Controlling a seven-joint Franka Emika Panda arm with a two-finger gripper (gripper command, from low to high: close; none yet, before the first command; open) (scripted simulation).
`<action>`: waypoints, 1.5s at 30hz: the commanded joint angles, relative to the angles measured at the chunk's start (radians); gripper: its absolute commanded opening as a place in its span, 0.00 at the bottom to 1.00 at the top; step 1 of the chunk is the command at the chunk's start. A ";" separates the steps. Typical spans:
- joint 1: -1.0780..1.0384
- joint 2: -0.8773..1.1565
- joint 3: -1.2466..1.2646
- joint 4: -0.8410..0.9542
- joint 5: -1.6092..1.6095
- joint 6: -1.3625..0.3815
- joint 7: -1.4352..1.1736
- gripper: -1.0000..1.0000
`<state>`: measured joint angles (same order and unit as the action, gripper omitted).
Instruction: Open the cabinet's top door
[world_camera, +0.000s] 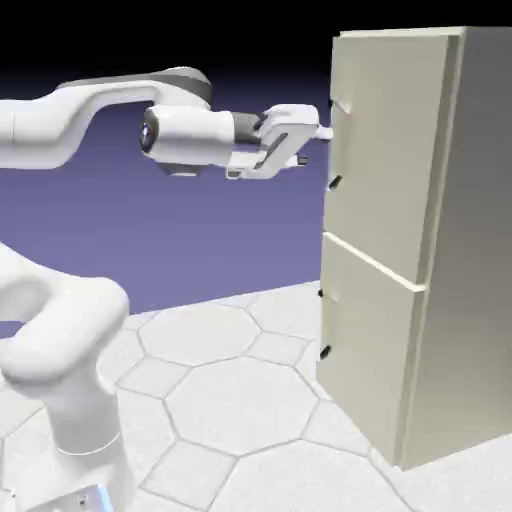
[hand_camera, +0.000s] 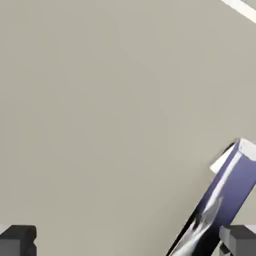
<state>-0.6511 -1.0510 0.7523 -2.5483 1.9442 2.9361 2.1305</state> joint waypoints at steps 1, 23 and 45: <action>-0.015 -0.011 0.017 0.006 0.044 -0.002 0.031 0.50; -0.144 -0.071 0.056 -0.003 0.363 -0.273 0.196 0.00; 0.087 -0.076 -0.742 -0.253 -0.329 -1.043 0.117 0.00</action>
<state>-0.5644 -1.1269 0.0107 -2.8011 1.6155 1.8942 2.2470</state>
